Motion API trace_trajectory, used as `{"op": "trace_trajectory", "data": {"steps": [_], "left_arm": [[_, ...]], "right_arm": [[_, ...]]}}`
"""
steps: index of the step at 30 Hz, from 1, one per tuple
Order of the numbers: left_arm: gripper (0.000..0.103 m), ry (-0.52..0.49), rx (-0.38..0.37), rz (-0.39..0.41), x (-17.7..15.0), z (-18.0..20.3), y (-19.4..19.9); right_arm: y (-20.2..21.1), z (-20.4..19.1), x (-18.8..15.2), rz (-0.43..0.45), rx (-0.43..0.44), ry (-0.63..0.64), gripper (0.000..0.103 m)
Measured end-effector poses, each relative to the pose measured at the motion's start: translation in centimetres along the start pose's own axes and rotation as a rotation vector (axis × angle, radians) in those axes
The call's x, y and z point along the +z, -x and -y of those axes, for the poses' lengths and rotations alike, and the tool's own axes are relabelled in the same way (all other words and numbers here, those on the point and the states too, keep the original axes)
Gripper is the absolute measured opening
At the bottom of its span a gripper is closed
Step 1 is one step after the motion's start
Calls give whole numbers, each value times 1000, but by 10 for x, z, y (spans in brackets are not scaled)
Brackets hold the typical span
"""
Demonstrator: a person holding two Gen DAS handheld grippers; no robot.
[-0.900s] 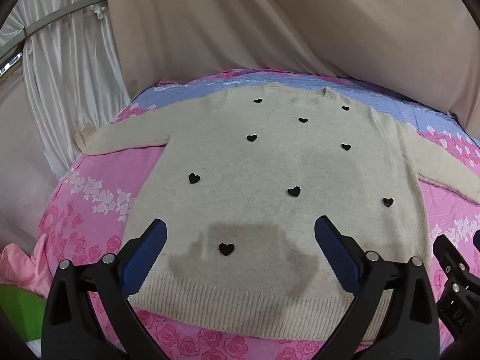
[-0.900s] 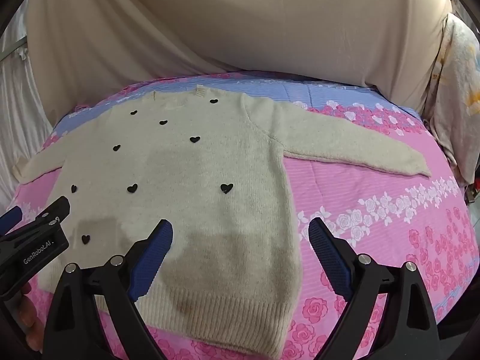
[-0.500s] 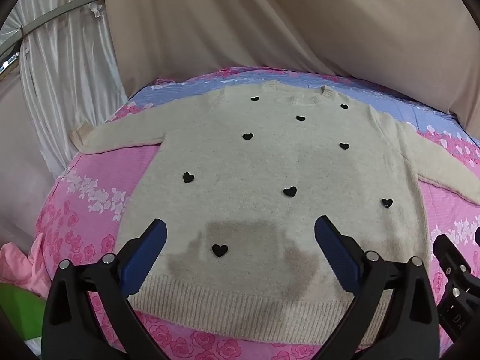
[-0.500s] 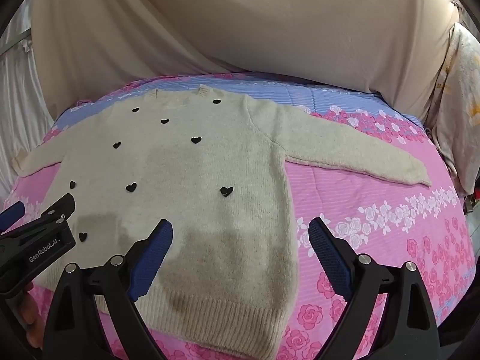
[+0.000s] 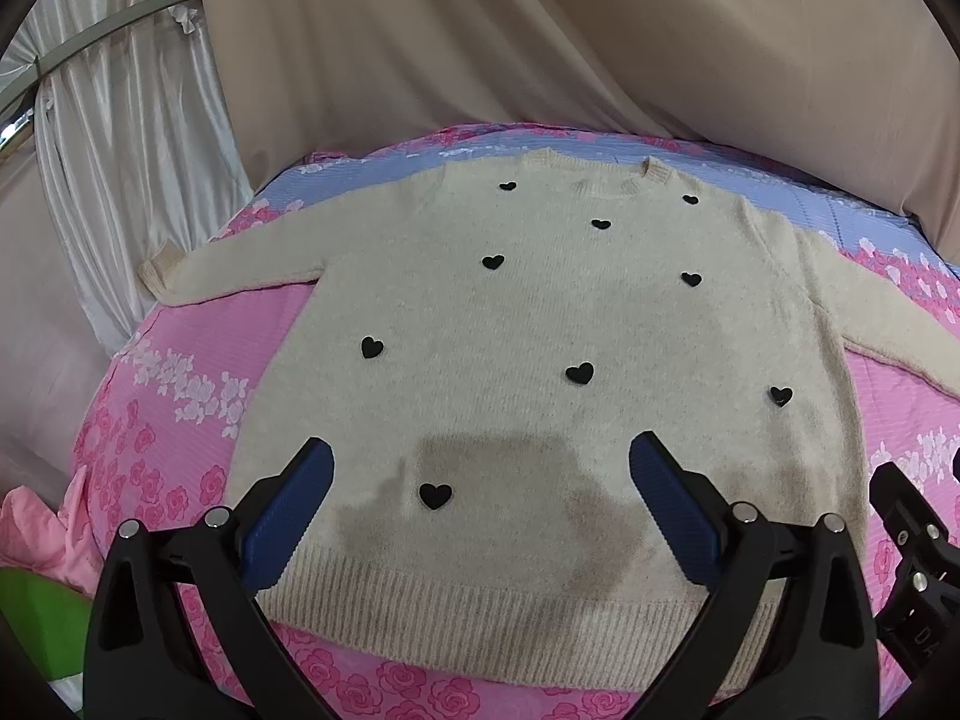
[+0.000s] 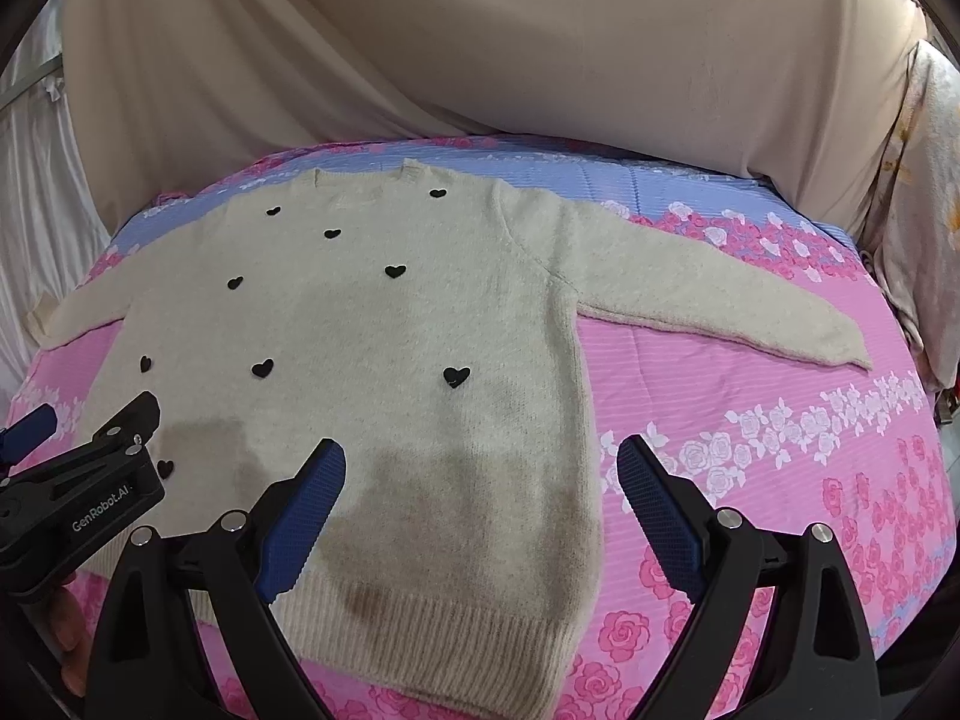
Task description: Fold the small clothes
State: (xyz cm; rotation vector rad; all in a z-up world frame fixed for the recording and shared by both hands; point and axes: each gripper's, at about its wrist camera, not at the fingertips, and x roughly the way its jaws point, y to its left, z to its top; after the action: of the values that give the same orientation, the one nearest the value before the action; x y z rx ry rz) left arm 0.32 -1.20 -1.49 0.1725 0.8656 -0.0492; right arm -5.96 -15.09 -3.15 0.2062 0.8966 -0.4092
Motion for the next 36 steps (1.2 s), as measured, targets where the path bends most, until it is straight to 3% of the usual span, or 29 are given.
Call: {"op": "trace_trajectory", "data": {"steps": [36], "left_arm": [[97, -14, 1, -11, -5, 7, -2]], "right_arm": [[-1, 1, -1, 0, -3, 7, 91]]}}
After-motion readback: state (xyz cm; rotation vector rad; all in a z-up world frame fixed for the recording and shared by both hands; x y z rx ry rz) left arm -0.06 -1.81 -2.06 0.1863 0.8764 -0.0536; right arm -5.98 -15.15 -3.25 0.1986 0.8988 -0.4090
